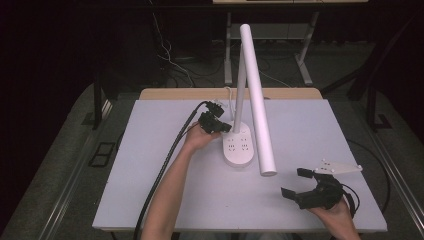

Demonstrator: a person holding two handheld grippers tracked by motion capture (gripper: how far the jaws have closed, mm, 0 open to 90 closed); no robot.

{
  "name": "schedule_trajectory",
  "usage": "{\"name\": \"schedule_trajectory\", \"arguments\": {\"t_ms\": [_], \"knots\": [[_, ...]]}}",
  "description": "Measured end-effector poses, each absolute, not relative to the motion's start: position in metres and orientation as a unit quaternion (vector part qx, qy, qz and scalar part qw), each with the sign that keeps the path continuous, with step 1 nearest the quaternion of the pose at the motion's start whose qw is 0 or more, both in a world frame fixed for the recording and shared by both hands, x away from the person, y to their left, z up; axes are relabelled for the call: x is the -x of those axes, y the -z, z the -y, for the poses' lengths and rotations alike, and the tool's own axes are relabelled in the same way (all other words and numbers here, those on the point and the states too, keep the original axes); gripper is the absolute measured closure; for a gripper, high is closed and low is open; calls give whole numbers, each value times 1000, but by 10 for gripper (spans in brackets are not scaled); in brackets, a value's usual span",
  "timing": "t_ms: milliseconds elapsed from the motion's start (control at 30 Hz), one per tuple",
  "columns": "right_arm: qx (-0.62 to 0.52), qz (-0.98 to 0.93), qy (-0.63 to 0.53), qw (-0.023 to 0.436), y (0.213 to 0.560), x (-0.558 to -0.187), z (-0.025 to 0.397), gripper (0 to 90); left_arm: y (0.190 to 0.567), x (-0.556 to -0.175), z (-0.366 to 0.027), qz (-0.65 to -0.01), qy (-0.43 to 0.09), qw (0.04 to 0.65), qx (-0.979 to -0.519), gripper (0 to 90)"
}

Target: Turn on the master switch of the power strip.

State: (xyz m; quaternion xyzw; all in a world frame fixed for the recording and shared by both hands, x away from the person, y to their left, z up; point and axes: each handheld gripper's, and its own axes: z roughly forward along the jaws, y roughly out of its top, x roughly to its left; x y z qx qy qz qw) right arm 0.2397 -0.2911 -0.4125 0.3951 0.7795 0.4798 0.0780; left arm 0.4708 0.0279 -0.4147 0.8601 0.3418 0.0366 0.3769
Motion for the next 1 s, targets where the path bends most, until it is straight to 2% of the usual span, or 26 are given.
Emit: {"name": "schedule_trajectory", "arguments": {"t_ms": [367, 667, 1000], "knots": [[-395, -780, -480, 79, 412, -239, 291, 1, 417, -470, -29, -346, -33, 379, -858, 900], [-391, -780, -482, 81, 411, -237, 290, 1, 417, -468, -26, -346, -46, 355, -867, 900], [-393, -779, -482, 82, 411, -238, 291, 1, 418, -464, -23, -355, -57, 357, -862, 900]]}}
